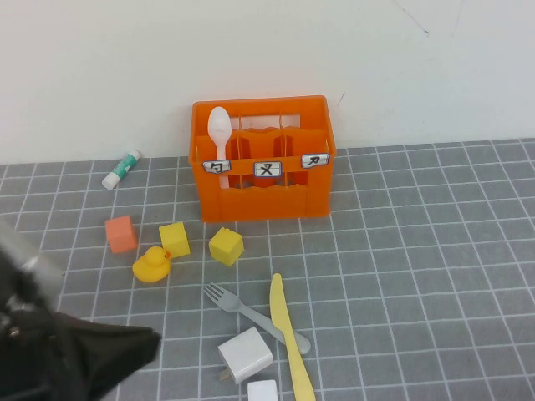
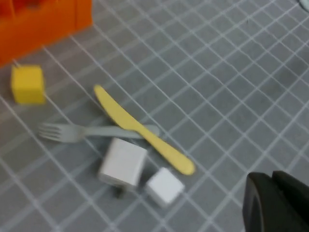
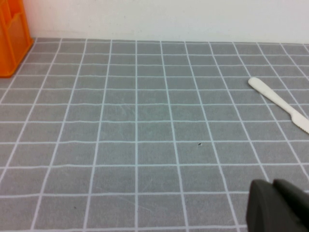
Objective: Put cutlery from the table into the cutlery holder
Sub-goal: Pick up the knife
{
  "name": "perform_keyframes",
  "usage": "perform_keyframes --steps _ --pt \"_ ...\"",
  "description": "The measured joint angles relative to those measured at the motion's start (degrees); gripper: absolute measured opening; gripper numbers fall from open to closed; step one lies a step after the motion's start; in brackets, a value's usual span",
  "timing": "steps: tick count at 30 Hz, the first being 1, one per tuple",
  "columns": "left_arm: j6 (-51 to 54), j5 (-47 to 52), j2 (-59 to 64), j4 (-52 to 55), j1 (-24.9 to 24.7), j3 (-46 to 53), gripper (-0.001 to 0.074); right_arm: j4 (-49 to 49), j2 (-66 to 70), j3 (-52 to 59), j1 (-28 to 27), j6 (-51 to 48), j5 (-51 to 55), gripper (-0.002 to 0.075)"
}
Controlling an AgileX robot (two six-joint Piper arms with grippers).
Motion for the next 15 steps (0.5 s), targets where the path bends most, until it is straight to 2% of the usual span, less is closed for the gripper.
perform_keyframes --steps 6,8,12,15 --pt "-0.19 1.04 -6.29 11.21 0.0 0.0 -0.0001 0.0 0.0 0.0 0.0 0.0 0.0 -0.0003" --pt "-6.68 1.97 -8.35 17.29 0.0 0.0 -0.0001 0.0 0.0 0.0 0.0 0.0 0.0 -0.0003" --pt "-26.51 4.57 -11.8 31.5 0.0 0.0 -0.0001 0.0 0.0 0.0 0.0 0.0 0.0 -0.0003" --pt "-32.93 4.43 -13.99 39.35 0.0 0.97 -0.0001 0.0 0.0 0.0 0.0 0.0 0.0 -0.0003"
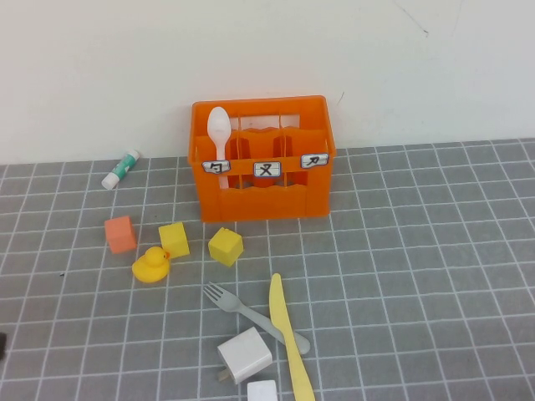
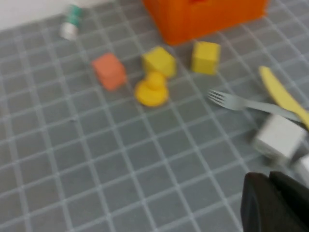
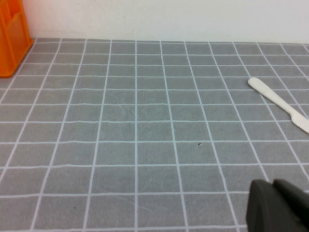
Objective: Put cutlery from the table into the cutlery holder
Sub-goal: Pick up the knife
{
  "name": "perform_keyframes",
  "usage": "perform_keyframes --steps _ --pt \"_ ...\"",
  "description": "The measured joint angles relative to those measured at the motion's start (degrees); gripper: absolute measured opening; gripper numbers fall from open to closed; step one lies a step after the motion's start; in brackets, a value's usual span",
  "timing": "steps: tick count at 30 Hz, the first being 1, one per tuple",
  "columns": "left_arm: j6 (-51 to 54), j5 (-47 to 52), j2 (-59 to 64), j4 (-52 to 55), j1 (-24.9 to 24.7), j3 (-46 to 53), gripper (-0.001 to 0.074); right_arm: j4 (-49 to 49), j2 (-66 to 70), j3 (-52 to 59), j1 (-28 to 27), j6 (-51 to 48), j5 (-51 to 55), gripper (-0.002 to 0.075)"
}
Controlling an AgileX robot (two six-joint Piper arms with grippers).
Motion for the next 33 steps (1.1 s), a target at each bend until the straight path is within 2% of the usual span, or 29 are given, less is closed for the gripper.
perform_keyframes --steps 6,9,14,17,20,24,27,33 --pt "-8.67 -10.92 -5.61 10.13 0.0 8.0 -0.0001 -0.02 0.0 0.0 0.0 0.0 0.0 -0.0003" --pt "-22.63 -17.33 -11.35 15.98 0.0 15.57 -0.0001 -0.02 0.0 0.0 0.0 0.0 0.0 -0.0003" --pt "-27.45 -18.51 -21.05 17.46 1.15 23.43 -0.0001 -0.02 0.0 0.0 0.0 0.0 0.0 -0.0003" --pt "-24.76 -18.73 -26.8 15.24 4.35 27.19 -0.0001 -0.02 0.0 0.0 0.0 0.0 0.0 -0.0003" --pt "-18.4 -18.9 -28.34 9.75 9.97 29.08 -0.0001 -0.02 -0.09 0.0 0.0 0.0 0.0 -0.0003" --pt "-6.75 -21.42 -28.37 1.22 18.78 31.14 -0.0001 -0.02 -0.09 0.0 0.0 0.0 0.0 -0.0003" --pt "3.12 -25.46 -28.47 -6.25 23.32 34.38 -0.0001 -0.02 -0.09 0.0 0.0 0.0 0.0 -0.0003" --pt "8.27 -26.99 -28.47 -11.86 25.64 37.7 -0.0001 -0.02 -0.09 0.0 0.0 0.0 0.04 -0.0003"
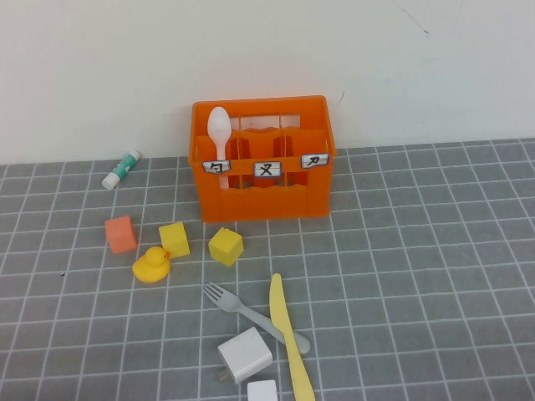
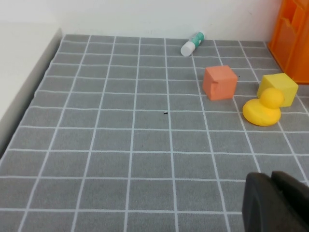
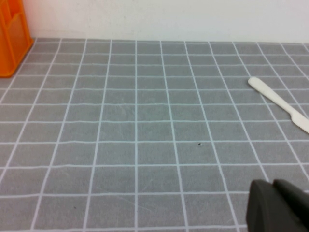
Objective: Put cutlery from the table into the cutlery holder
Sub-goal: Pick up the knife
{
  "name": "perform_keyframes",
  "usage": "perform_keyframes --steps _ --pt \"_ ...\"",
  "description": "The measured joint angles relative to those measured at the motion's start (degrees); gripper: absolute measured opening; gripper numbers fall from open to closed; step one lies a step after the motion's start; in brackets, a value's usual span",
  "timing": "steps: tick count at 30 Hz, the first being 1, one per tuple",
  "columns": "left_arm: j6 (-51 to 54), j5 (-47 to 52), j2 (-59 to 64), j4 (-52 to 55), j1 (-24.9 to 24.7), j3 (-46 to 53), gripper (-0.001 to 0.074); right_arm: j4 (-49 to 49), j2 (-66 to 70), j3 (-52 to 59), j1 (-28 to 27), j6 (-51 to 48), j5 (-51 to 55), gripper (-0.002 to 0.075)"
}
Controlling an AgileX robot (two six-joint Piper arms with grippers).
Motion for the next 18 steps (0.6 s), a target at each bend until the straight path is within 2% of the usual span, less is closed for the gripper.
perform_keyframes --steps 18 --pt "0.51 -0.28 0.0 0.33 0.09 0.0 -0.0001 0.0 0.0 0.0 0.0 0.0 0.0 -0.0003"
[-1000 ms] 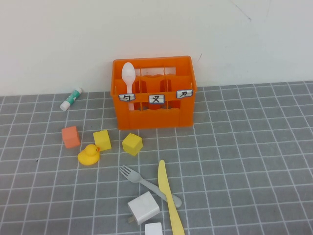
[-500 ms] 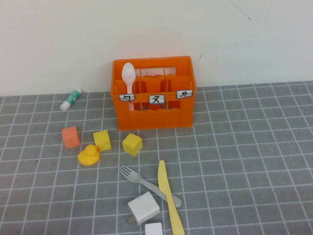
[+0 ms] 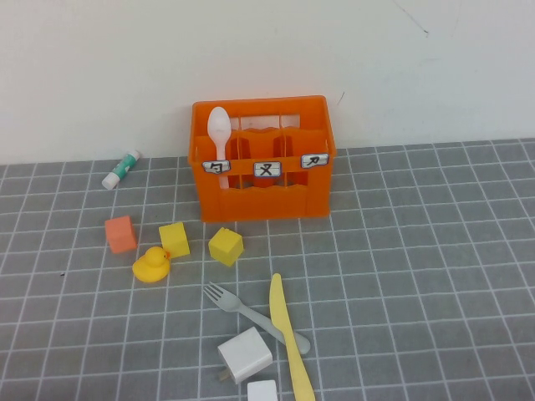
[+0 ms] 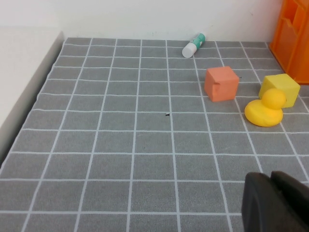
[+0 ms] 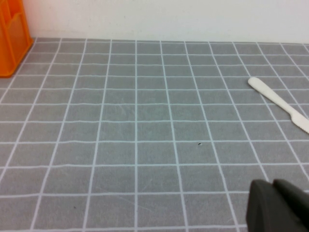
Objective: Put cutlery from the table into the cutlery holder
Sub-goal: Pick up the knife
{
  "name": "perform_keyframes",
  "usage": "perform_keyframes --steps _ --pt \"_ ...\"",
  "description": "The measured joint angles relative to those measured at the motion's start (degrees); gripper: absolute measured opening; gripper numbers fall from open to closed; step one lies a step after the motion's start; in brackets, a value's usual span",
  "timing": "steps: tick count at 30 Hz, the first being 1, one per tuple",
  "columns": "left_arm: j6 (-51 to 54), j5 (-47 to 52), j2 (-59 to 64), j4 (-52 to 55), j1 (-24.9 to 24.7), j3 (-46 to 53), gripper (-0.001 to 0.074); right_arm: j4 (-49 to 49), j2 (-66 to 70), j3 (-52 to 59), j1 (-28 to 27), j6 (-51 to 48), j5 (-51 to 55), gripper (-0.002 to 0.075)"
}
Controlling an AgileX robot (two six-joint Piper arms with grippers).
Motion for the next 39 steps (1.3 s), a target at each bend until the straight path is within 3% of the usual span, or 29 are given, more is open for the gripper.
perform_keyframes --steps 15,27,39 --pt "0.0 0.0 0.0 0.0 0.0 0.0 -0.0001 2.28 0.0 0.0 0.0 1.43 -0.35 -0.0003" --pt "0.13 0.0 0.0 0.0 0.0 0.0 -0.0001 45.28 0.0 0.2 0.0 8.49 -5.46 -0.0003" --pt "0.13 0.0 0.0 0.0 0.0 0.0 -0.0001 42.14 0.0 0.2 0.0 -5.99 -4.89 -0.0003"
